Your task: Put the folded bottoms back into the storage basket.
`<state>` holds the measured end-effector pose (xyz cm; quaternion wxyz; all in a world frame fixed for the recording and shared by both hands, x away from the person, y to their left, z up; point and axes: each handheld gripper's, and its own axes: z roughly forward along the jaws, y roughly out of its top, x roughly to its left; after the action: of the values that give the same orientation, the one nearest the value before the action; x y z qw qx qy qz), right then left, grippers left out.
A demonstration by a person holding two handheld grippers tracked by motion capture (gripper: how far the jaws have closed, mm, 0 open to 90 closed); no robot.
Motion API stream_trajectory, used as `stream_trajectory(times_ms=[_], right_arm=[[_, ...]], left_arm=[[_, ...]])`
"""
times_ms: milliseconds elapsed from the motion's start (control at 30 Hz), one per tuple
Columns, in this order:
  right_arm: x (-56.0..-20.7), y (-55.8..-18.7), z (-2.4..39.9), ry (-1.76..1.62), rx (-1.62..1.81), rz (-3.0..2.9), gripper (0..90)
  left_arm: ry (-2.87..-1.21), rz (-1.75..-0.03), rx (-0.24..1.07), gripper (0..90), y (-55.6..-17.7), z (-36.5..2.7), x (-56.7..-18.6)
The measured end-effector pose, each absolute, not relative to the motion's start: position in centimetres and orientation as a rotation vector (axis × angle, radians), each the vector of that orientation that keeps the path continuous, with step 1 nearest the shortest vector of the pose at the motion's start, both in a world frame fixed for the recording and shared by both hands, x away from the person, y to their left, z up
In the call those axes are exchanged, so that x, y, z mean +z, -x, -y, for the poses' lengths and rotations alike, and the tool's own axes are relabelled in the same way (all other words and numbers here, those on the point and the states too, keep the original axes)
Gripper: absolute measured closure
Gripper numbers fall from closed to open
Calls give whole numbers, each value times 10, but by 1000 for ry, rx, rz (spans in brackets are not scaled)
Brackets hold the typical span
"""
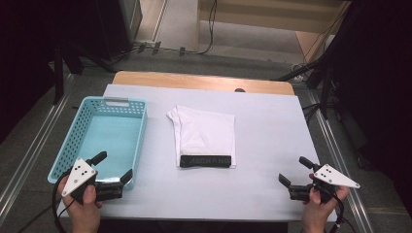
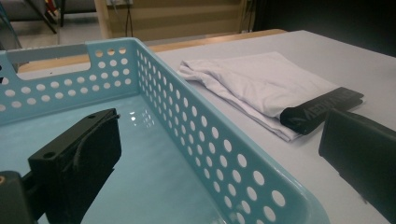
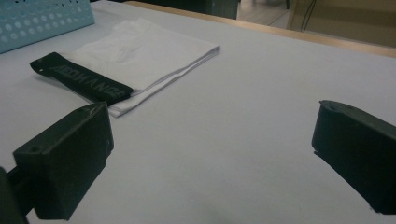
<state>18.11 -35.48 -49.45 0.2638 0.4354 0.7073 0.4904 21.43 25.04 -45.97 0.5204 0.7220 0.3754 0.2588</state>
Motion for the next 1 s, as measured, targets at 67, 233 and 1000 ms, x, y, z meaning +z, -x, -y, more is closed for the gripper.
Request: stream_trajectory(times_ms=[67, 233, 1000], right_arm=[[-495, -181, 352, -1176, 1317, -1919, 0], [-495, -181, 352, -1180, 1317, -1911, 0], [-484, -187, 352, -1189, 1263, -1898, 0]], left_arm=[[-1730, -900, 622, 0, -214, -251, -460], [-1730, -894, 624, 0, -213, -249, -459], [-1693, -864, 612, 0, -214, -232, -433]])
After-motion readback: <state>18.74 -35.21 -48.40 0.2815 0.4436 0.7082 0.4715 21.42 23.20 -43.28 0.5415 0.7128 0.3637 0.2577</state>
